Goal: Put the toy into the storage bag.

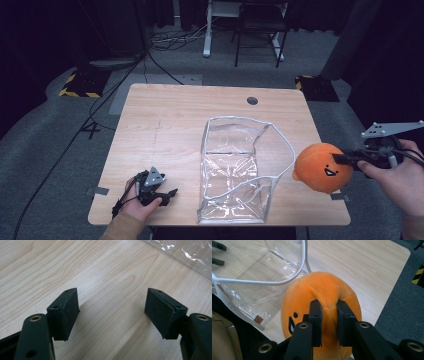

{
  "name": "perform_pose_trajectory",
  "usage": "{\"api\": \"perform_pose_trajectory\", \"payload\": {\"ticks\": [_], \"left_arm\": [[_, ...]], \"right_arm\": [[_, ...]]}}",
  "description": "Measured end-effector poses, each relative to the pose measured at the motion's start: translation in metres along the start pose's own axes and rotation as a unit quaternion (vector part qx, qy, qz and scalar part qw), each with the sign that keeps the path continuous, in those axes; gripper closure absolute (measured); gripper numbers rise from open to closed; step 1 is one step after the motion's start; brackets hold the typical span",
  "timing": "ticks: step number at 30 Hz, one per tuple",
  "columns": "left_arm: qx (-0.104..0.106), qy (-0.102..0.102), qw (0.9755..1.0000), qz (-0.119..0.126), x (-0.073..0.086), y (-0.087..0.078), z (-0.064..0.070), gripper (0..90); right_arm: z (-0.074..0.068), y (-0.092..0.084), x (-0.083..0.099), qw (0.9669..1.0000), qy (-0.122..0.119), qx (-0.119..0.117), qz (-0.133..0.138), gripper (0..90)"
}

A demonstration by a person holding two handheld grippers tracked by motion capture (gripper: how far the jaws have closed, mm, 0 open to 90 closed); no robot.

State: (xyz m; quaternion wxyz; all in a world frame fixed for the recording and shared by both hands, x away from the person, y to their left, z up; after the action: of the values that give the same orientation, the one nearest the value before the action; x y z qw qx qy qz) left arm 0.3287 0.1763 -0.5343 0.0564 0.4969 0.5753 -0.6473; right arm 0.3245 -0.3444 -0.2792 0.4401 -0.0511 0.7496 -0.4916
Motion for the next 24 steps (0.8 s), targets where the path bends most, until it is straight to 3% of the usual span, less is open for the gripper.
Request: {"api": "perform_pose_trajectory", "payload": {"ticks": [24], "left_arm": [[0.000, -0.007, 1.0000, 0.000, -0.004, 0.004, 0.001, 27.9]], "right_arm": [[-0.006, -0.032, -0.033, 0.9996, -0.011, 0.021, 0.018, 76.7]]}}
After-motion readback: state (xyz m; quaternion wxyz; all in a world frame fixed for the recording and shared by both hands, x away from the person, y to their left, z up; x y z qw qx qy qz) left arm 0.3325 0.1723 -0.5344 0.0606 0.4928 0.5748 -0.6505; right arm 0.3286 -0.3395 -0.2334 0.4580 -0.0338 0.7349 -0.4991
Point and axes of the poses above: each handheld gripper's, and its own axes: y roughly forward along the jaws, x roughly out of its underside, z roughly to its right, the point moved 3 cm from there along y, roughly forward along the jaws, and after that the axes turned 14 degrees about -x, right-handed, at the moved point
